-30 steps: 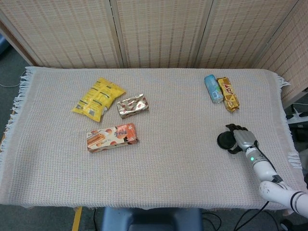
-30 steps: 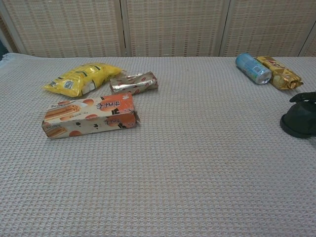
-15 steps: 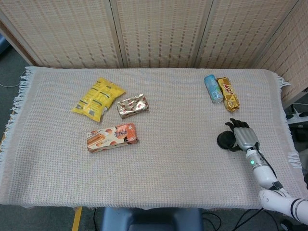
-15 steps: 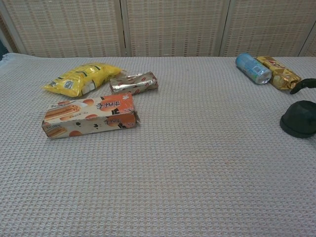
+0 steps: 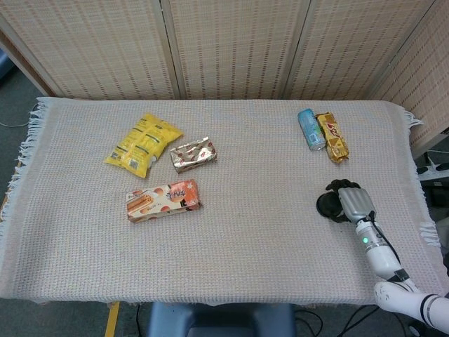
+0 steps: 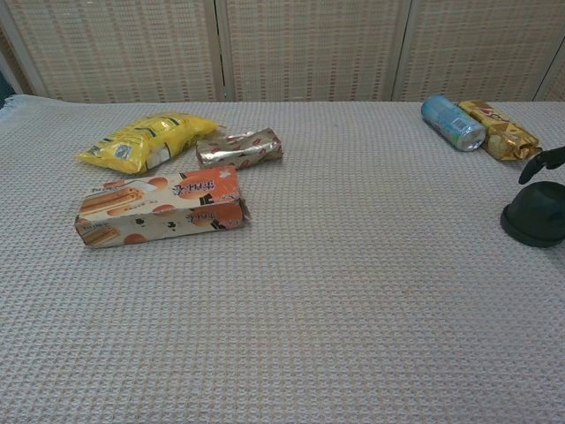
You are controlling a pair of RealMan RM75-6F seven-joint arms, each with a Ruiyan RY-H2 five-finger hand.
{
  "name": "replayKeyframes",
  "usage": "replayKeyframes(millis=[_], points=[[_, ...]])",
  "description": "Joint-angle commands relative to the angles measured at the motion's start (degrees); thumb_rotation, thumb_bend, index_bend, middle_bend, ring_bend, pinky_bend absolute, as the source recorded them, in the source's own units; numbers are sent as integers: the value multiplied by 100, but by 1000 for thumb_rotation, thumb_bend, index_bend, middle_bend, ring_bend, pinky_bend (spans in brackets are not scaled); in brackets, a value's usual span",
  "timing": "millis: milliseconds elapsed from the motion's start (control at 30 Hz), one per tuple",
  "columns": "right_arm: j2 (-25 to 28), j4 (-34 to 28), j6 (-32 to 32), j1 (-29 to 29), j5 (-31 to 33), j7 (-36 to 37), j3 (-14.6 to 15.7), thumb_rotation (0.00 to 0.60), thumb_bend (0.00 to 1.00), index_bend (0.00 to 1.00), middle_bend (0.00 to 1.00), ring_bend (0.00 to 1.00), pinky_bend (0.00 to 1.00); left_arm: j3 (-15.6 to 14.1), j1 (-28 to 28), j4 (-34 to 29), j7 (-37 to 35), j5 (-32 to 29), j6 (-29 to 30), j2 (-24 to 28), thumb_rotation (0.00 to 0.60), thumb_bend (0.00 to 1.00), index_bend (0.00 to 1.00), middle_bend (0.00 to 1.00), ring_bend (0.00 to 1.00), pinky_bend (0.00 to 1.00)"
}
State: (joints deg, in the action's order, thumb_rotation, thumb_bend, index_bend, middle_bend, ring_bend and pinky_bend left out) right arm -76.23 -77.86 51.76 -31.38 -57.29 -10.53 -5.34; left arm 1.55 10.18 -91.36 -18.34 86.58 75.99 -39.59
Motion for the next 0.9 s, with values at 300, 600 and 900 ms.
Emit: replayKeyframes(millis=[300, 600, 900], points=[[-256, 254, 437, 143, -158, -115, -121, 600, 172, 519, 374, 389, 467, 1, -6, -4, 6, 6, 17, -1, 600, 530, 528, 165, 201, 528], [-299, 219, 633, 217, -407, 44, -182, 600, 172, 552, 403, 433, 509, 1, 1, -9, 29, 3, 1, -3, 600, 529, 528, 165, 201, 528], [788, -1251, 1233, 749, -569, -300, 24, 600, 173, 553, 405, 443, 513, 6, -13, -10, 8, -1, 31, 0, 600, 529, 529, 166, 201, 528]])
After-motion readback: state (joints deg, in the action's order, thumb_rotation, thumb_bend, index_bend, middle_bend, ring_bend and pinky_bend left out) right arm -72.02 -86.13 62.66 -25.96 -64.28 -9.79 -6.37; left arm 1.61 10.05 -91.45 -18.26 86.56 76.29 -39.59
